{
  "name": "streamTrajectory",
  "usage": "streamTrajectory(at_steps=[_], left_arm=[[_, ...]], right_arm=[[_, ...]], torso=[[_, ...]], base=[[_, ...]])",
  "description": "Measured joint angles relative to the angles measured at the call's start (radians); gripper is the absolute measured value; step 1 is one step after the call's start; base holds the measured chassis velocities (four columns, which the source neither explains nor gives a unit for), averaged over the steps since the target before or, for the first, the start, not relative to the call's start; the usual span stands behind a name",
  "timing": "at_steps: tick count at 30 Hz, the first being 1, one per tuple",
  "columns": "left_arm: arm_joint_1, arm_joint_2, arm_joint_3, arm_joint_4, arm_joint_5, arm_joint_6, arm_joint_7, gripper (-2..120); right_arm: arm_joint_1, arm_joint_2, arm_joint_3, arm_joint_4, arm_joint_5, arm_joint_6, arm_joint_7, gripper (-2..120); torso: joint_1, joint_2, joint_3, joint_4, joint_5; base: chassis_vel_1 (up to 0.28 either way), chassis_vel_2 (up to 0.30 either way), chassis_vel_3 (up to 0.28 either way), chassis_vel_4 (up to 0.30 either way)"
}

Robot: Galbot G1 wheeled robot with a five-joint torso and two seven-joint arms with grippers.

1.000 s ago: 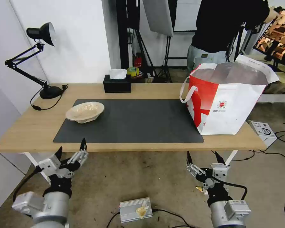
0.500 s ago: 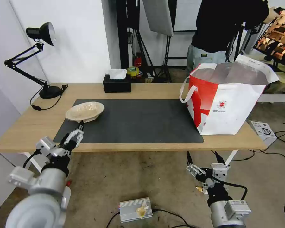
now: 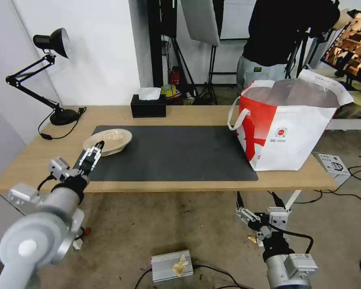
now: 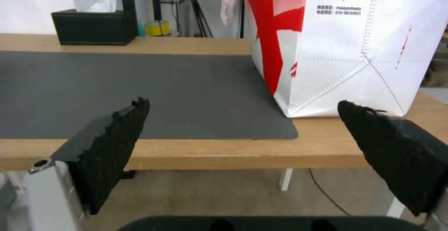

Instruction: Pick up the trash from the table and place it into the takeout bag.

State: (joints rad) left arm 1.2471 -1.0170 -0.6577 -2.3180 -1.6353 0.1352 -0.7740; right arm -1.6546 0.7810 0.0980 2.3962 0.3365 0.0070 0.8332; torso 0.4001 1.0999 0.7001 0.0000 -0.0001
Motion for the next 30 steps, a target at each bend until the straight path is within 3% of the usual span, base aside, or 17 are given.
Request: streamTrajectory(at_steps=[16,30], left_arm=[[-0.163,0.098,0.076,0.166,-0.02,0.043,-0.173,100],[-0.32,0.104,0.167,0.296,-0.074,0.064,-0.271,100]], right_arm=[[0.0,0.0,0.0,0.0,0.0,0.0,0.0,100],[0.0,0.0,0.0,0.0,0.0,0.0,0.0,100]], torso=[[0.0,0.0,0.0,0.0001,0.0],[0.0,0.0,0.0,0.0001,0.0001]], base=[[0.0,0.0,0.0,0.0],[0.0,0.0,0.0,0.0]])
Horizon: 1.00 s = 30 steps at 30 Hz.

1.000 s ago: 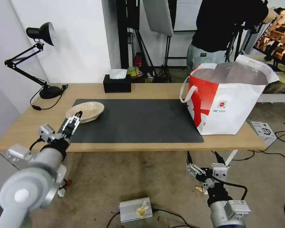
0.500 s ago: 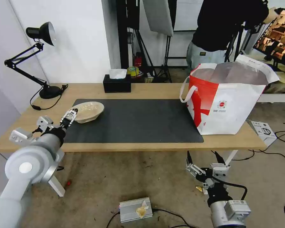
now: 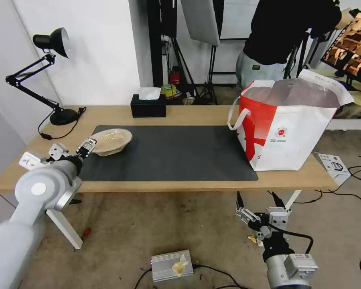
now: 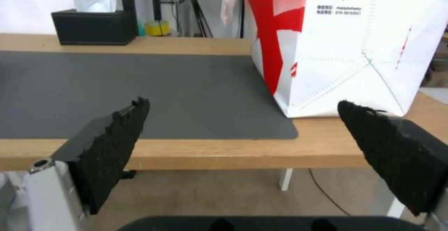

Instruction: Pick up the trash from the table and place it into the takeout bag.

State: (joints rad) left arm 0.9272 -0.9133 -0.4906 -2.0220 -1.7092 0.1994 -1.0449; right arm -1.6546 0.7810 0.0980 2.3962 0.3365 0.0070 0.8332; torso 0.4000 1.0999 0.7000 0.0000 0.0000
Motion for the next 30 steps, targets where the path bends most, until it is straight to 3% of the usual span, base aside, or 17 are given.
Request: streamTrajectory(at_steps=[11,30], left_arm=[[-0.135,-0.017,0.086,0.09,-0.021,0.014,-0.053,100],[-0.242,-0.086,0.184,0.235,0.032,0.049,-0.054,100]], right_arm=[[0.0,0.0,0.0,0.0,0.0,0.0,0.0,100],[0.0,0.0,0.0,0.0,0.0,0.0,0.0,100]], torso=[[0.0,0.0,0.0,-0.0001,0.0001],[0.0,0.0,0.0,-0.0001,0.0]], base=[[0.0,0.0,0.0,0.0],[0.0,0.0,0.0,0.0]])
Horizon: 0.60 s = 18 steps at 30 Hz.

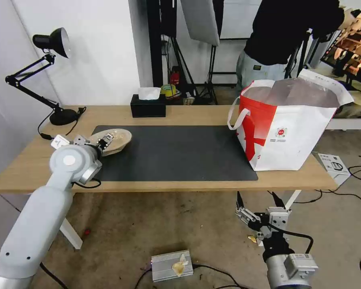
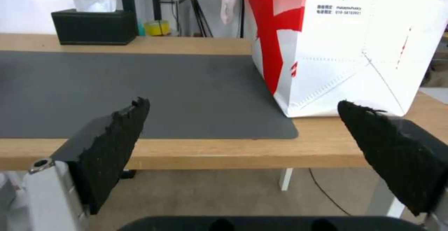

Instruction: Pick up the trash from the table and place it into the takeout bag.

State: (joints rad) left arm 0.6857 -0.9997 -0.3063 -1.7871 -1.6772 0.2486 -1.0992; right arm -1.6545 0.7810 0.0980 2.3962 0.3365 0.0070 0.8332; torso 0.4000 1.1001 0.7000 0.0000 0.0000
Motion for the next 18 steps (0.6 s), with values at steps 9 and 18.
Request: streamTrajectory(at_steps=[9,18], left_arm=[[-0.039,-0.033,0.013,0.074,0.018,-0.012,0.0,100],[-0.069,-0.059,0.017,0.135,0.037,-0.018,0.016,100]], right_arm=[[0.0,0.0,0.0,0.0,0.0,0.0,0.0,100],[0.0,0.0,0.0,0.0,0.0,0.0,0.0,100]], torso=[[0.0,0.0,0.0,0.0,0.0],[0.0,0.0,0.0,0.0,0.0]], base=[[0.0,0.0,0.0,0.0],[0.0,0.0,0.0,0.0]])
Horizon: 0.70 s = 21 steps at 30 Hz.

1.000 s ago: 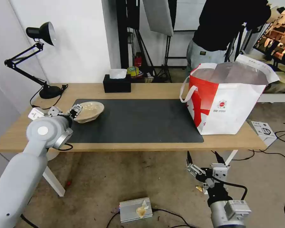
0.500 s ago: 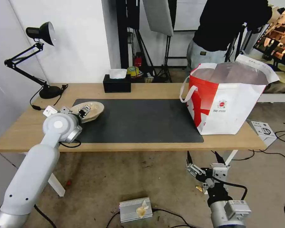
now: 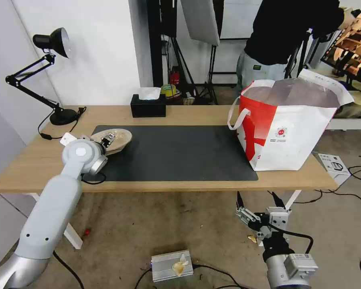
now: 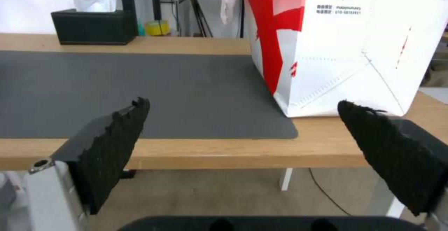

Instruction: Pick up the trash from the table and place it into the takeout bag.

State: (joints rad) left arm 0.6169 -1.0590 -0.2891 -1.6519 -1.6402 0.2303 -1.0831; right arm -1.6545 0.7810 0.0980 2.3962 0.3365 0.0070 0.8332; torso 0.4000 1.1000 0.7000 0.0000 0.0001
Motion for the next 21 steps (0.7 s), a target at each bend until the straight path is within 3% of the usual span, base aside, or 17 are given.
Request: streamTrajectory(at_steps=[15,17,21], left_arm=[[-0.016,0.008,0.004,0.049,0.018,-0.008,0.03,99],[-0.019,0.007,0.005,0.056,0.019,-0.016,0.041,85],[-0.022,-0.001,0.011,0.057,0.02,-0.022,0.052,73]], right_arm=[[0.0,0.0,0.0,0.0,0.0,0.0,0.0,100],[0.0,0.0,0.0,0.0,0.0,0.0,0.0,100],[0.0,0.0,0.0,0.0,0.0,0.0,0.0,100]], torso=[[0.0,0.0,0.0,0.0,-0.0001],[0.0,0.0,0.0,0.0001,-0.0001],[0.0,0.0,0.0,0.0,-0.0001]], base=[[0.0,0.0,0.0,0.0],[0.0,0.0,0.0,0.0],[0.0,0.0,0.0,0.0]])
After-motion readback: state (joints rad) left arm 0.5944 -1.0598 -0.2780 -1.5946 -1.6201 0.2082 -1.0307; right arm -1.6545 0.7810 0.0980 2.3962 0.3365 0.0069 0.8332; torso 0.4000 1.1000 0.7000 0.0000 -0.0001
